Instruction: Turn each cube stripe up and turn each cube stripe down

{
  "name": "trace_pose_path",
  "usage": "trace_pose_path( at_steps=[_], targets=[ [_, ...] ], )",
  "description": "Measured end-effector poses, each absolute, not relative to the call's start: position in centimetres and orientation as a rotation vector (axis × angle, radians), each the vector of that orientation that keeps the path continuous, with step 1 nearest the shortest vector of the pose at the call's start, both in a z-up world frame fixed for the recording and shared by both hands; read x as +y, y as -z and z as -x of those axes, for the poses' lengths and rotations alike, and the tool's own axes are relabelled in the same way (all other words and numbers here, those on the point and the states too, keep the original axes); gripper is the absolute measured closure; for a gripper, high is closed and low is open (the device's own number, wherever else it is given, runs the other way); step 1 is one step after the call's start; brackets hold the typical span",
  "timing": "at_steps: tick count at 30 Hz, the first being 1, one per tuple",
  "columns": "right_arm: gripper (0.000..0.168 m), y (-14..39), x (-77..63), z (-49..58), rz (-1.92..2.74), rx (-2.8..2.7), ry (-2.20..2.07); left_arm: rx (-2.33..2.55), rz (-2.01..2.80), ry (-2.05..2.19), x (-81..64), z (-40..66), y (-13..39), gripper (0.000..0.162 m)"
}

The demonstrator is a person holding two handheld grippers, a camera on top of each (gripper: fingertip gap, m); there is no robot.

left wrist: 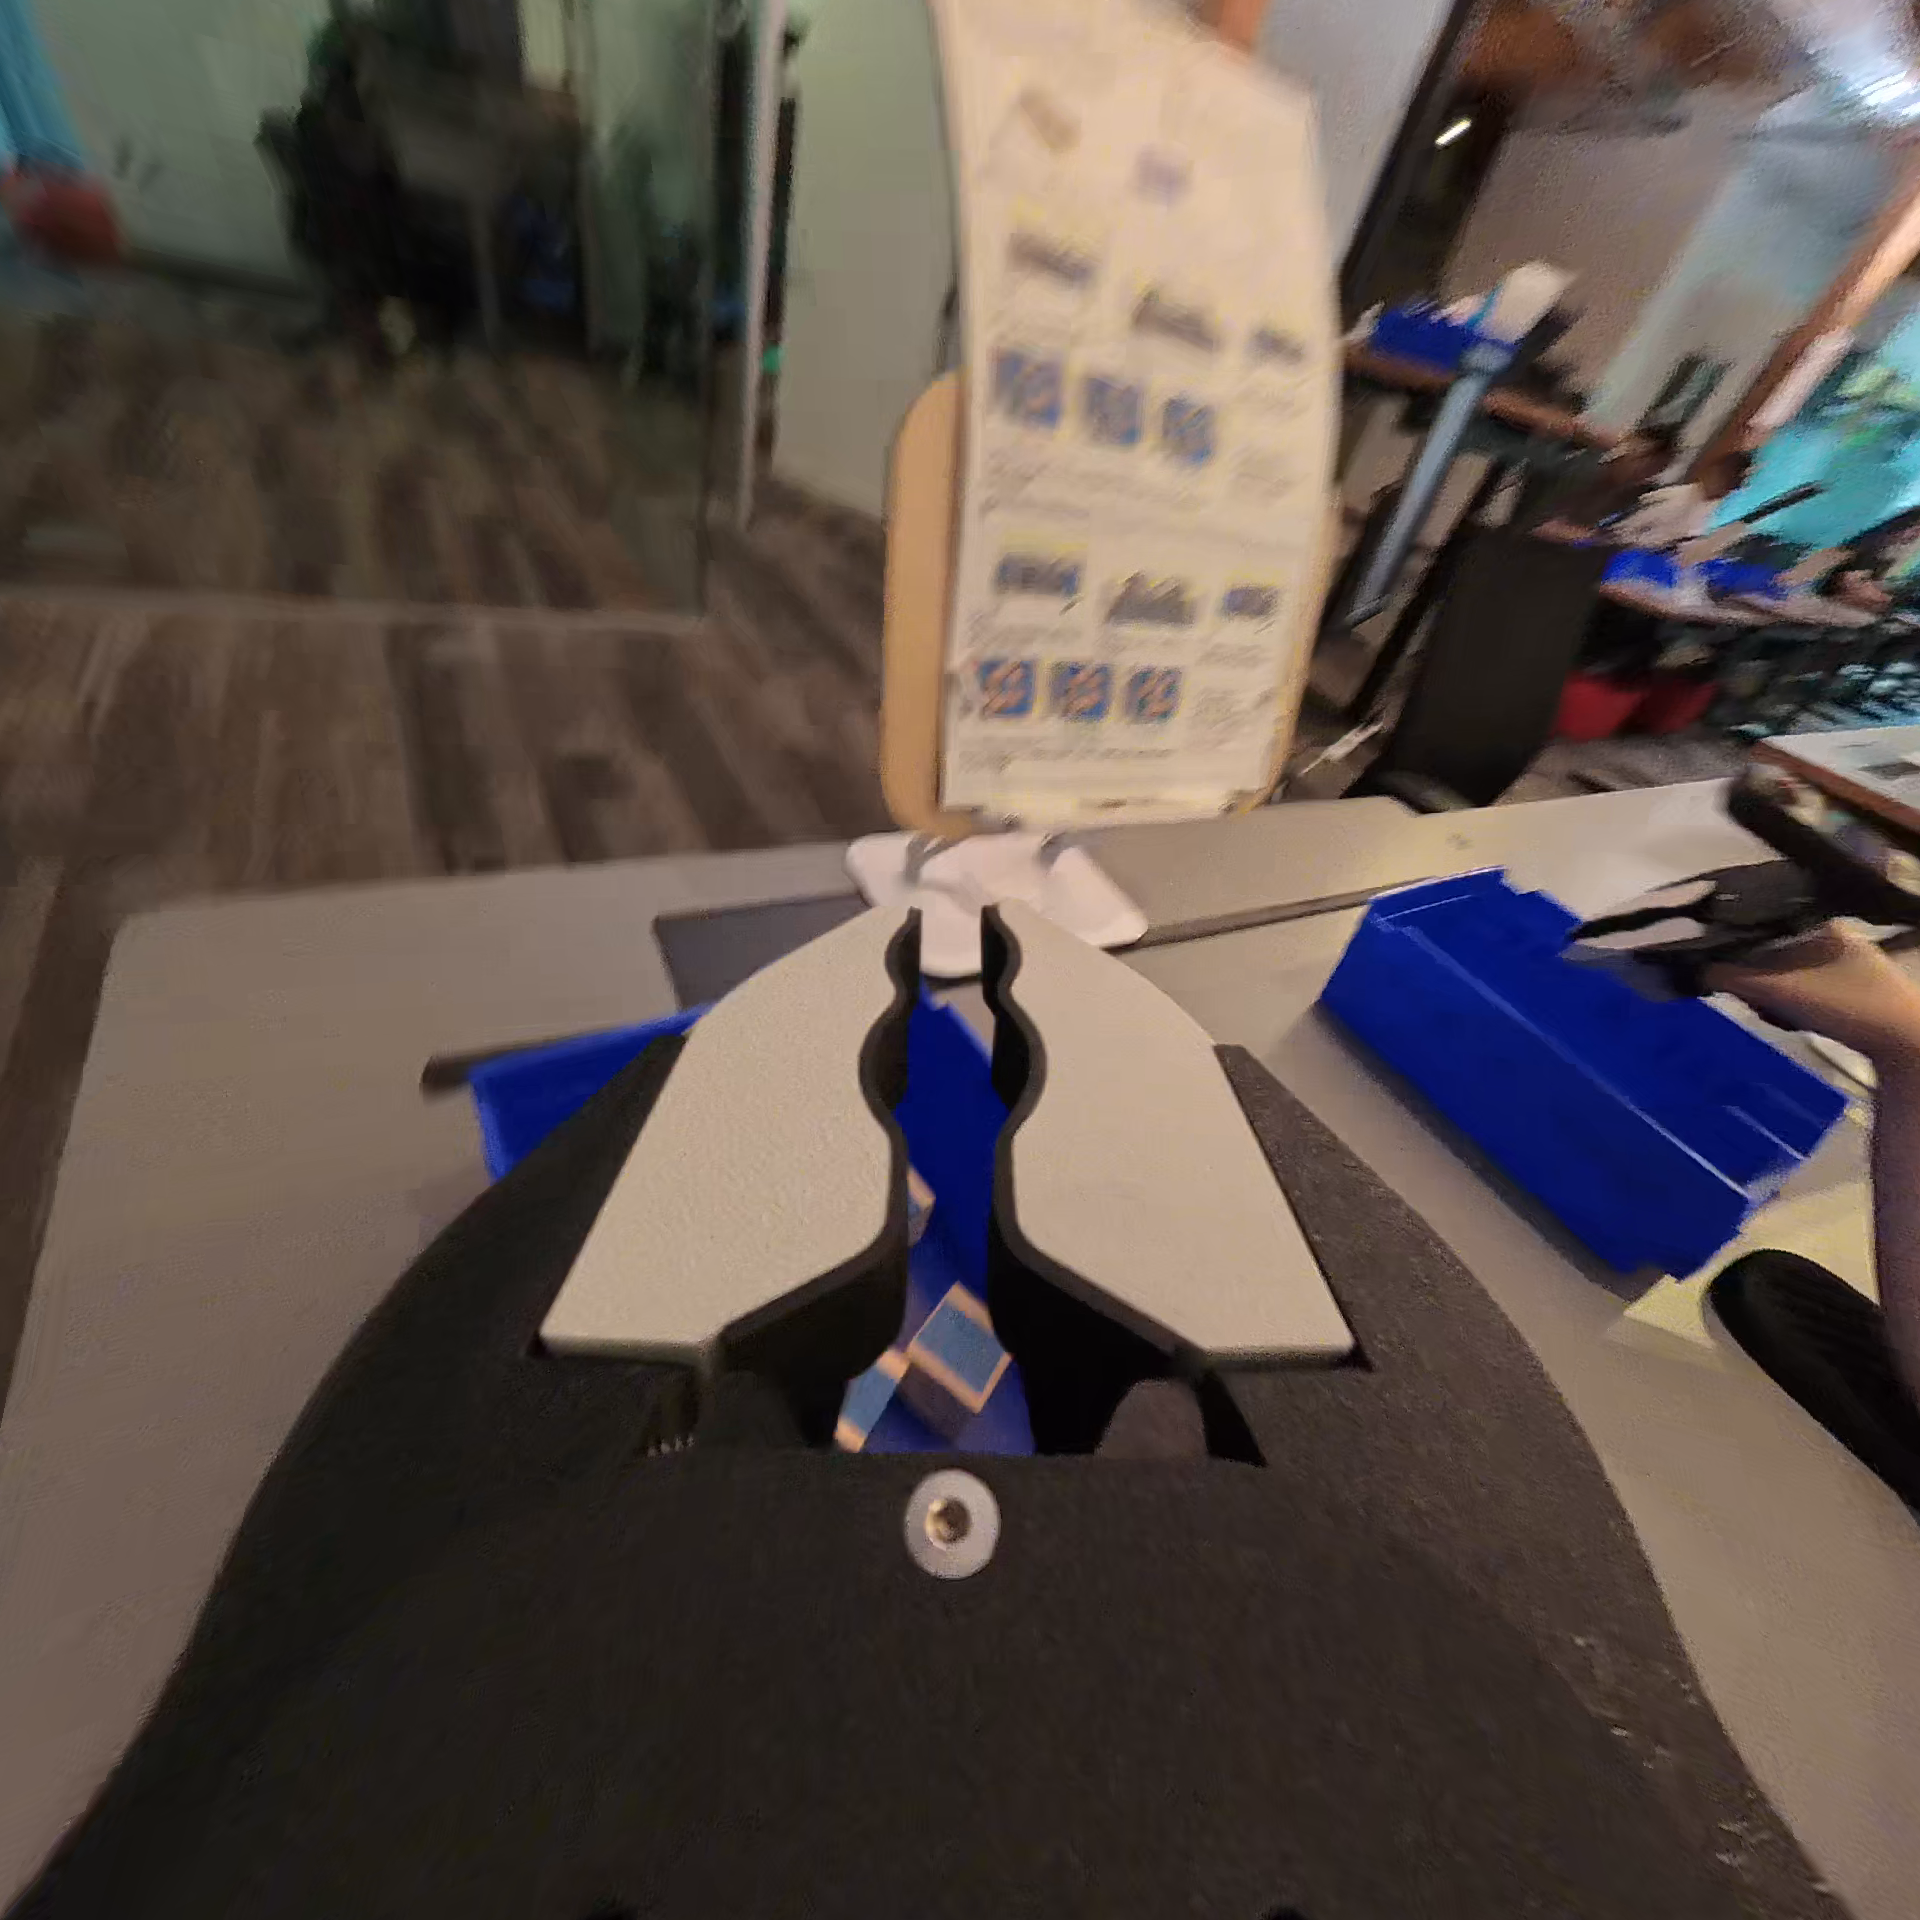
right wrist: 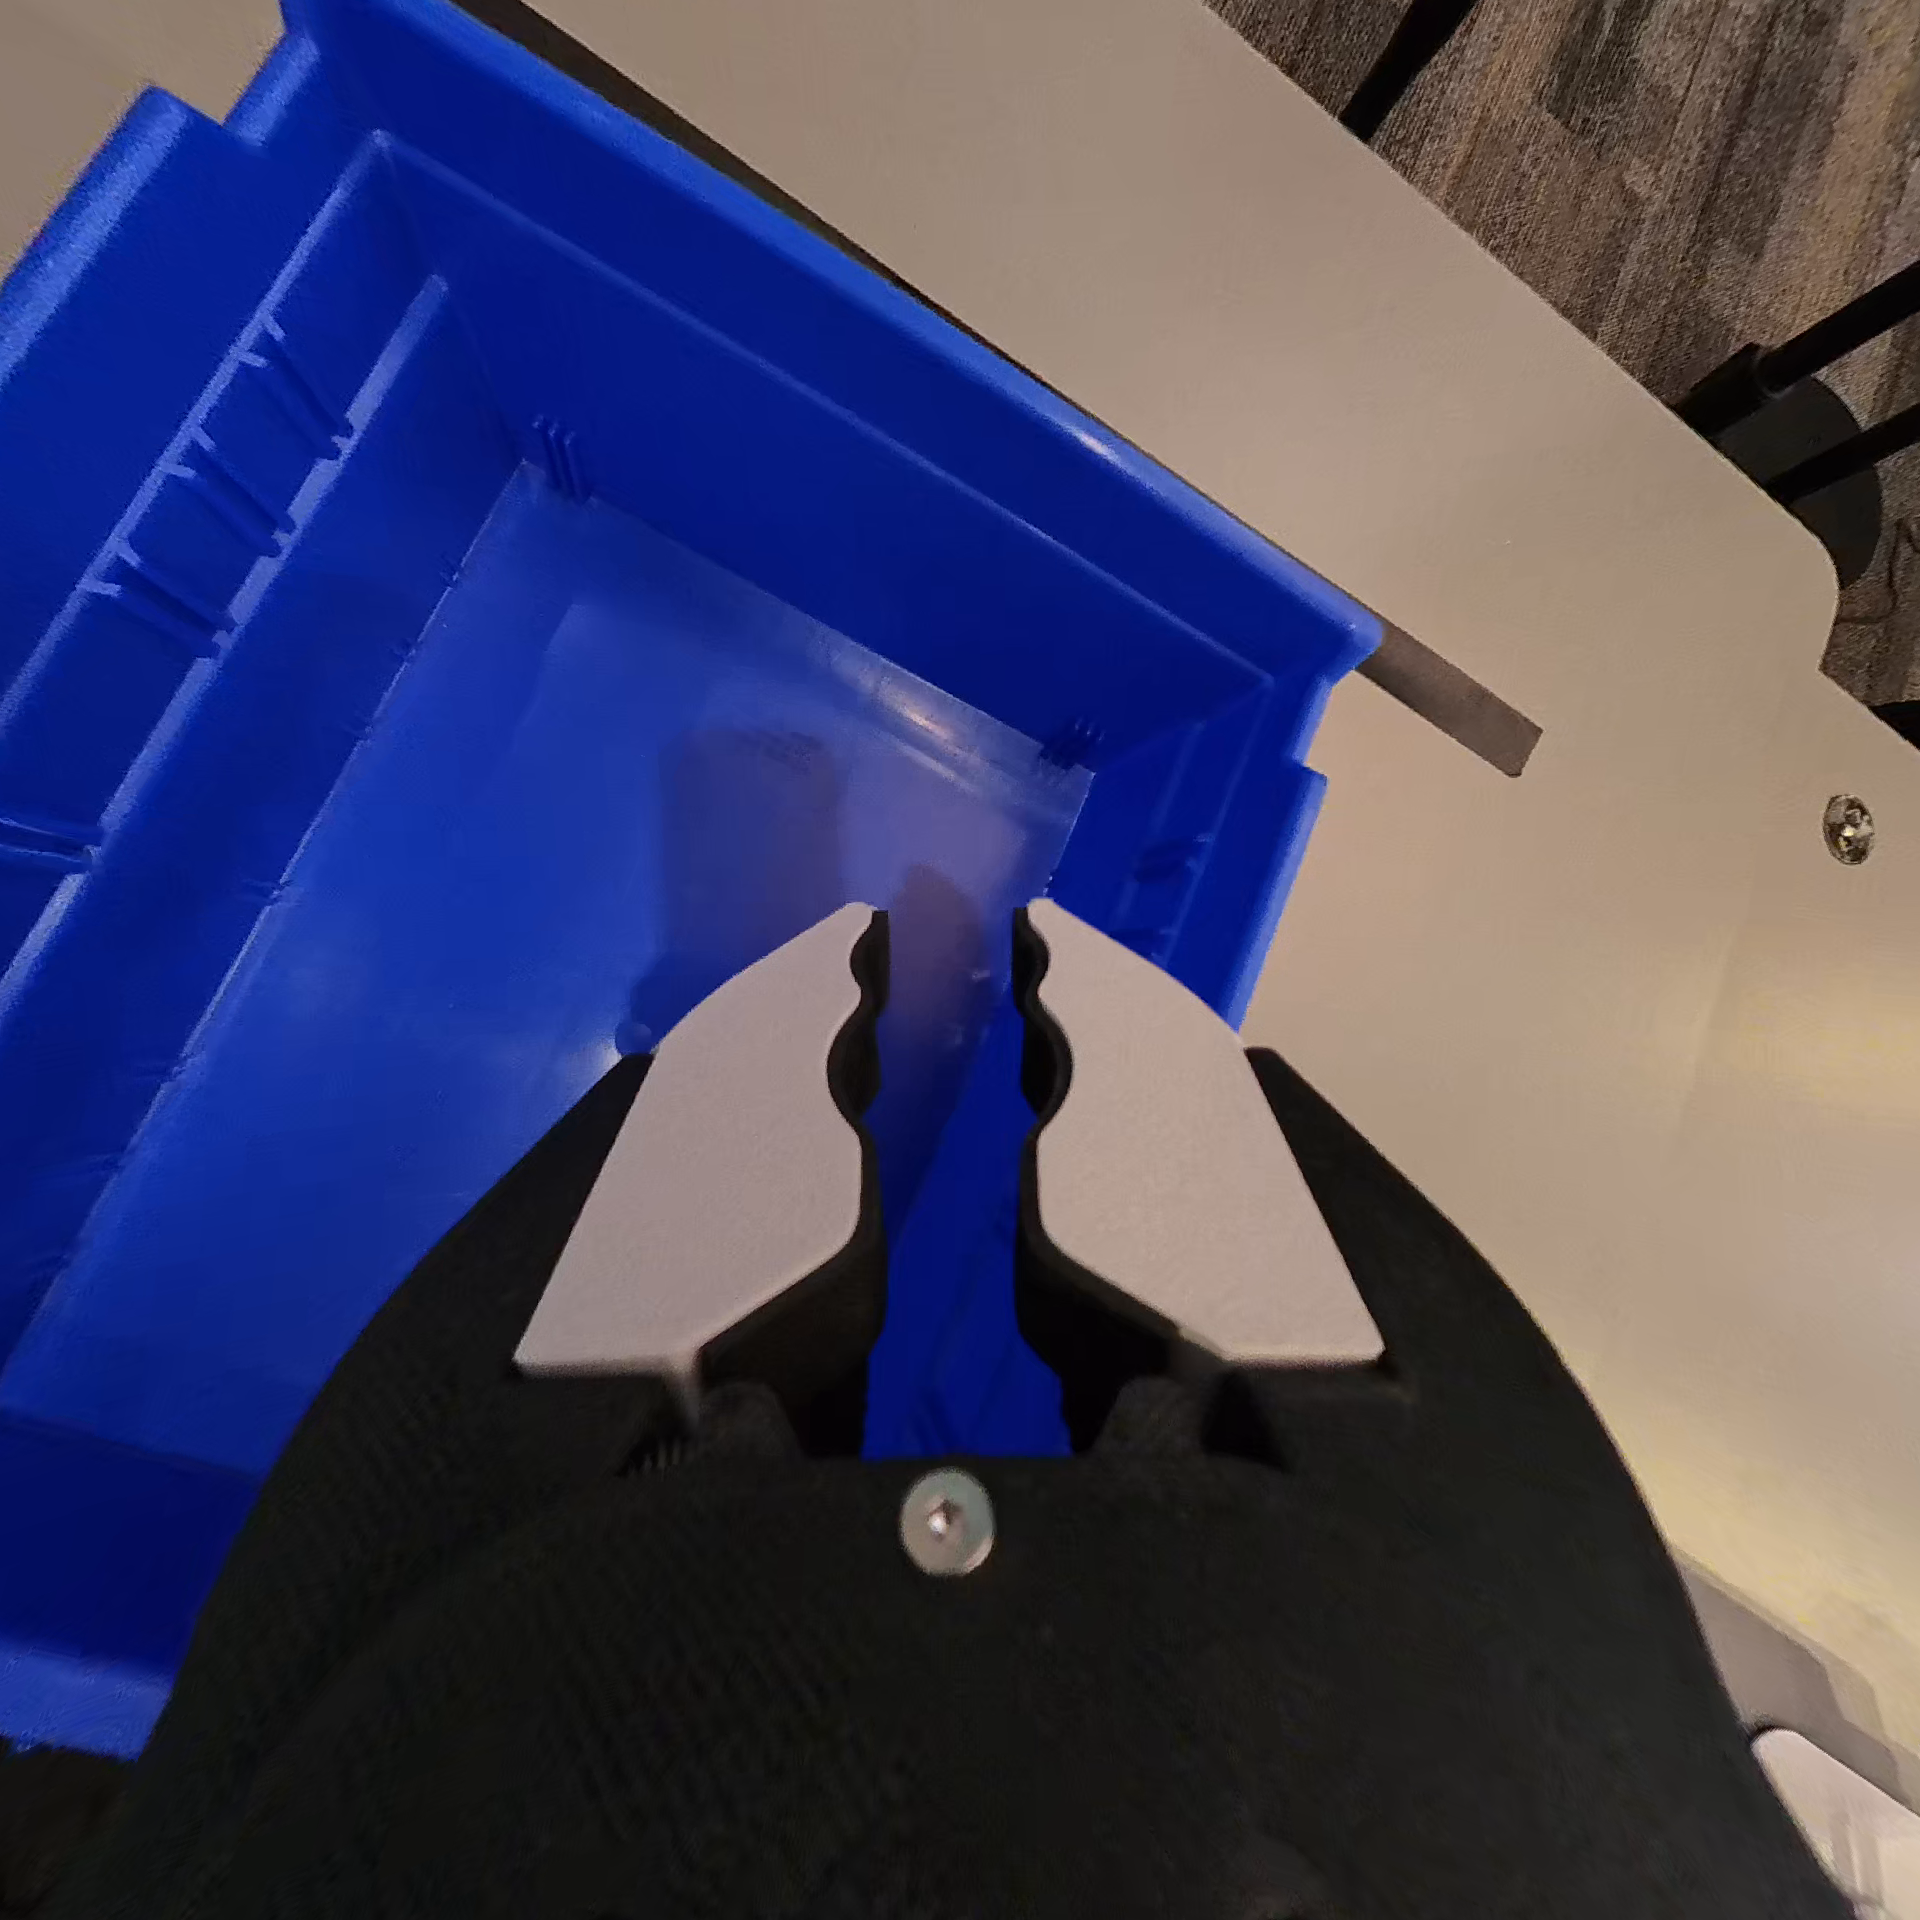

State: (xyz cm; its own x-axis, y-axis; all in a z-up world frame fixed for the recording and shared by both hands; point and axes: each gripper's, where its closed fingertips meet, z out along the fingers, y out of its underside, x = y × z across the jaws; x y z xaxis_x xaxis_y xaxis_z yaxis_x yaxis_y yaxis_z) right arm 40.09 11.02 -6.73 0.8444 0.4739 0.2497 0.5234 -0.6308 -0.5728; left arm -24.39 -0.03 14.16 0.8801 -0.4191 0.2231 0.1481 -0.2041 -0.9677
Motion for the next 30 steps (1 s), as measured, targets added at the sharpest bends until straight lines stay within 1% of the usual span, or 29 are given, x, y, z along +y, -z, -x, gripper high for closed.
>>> trace_pose_path(
  at_steps=[3,4,6,8,11,13,15,17,18,20,26,30],
  targets=[
    [0.144,6.4,11.0,-40.0,2.345,-0.725,0.094,0.344,1.490,0.551,-2.2,22.4,-16.8,0.146],
    [0.144,6.4,11.0,-39.9,2.345,-0.728,0.091,0.425,1.408,0.572,-3.1,21.4,-17.4,0.149],
    [0.144,6.5,10.9,-39.9,2.348,-0.735,0.093,0.557,1.353,0.610,-4.2,19.6,-17.0,0.146],
    [0.144,6.6,10.9,-39.9,2.351,-0.746,0.095,0.716,1.490,0.630,-4.4,17.8,-13.9,0.141],
    [0.144,7.0,10.8,-39.9,2.362,-0.765,0.101,0.901,1.775,0.495,-3.1,16.9,-8.1,0.143],
    [0.144,7.2,10.7,-40.0,2.369,-0.772,0.107,0.966,1.876,0.394,-1.9,16.8,-5.4,0.140],
    [0.144,7.3,10.6,-40.1,2.374,-0.772,0.104,1.041,1.953,0.381,-1.3,16.2,-3.0,0.140],
    [0.144,7.4,10.6,-40.2,2.380,-0.769,0.100,1.090,2.051,0.377,-0.7,15.8,-0.6,0.132],
    [0.144,7.5,10.6,-40.3,2.383,-0.769,0.096,1.107,2.083,0.363,-0.3,15.8,0.4,0.129],
    [0.144,7.7,10.5,-40.1,2.388,-0.772,0.072,1.133,2.125,0.383,0.2,15.6,2.1,0.119],
    [0.144,7.9,10.3,-40.0,2.397,-0.788,0.056,1.159,2.341,0.348,0.6,16.6,6.9,0.105],
    [0.143,8.4,10.2,-40.1,2.414,-0.799,0.056,1.215,2.430,0.245,0.9,16.7,9.2,0.105]
  ],
)
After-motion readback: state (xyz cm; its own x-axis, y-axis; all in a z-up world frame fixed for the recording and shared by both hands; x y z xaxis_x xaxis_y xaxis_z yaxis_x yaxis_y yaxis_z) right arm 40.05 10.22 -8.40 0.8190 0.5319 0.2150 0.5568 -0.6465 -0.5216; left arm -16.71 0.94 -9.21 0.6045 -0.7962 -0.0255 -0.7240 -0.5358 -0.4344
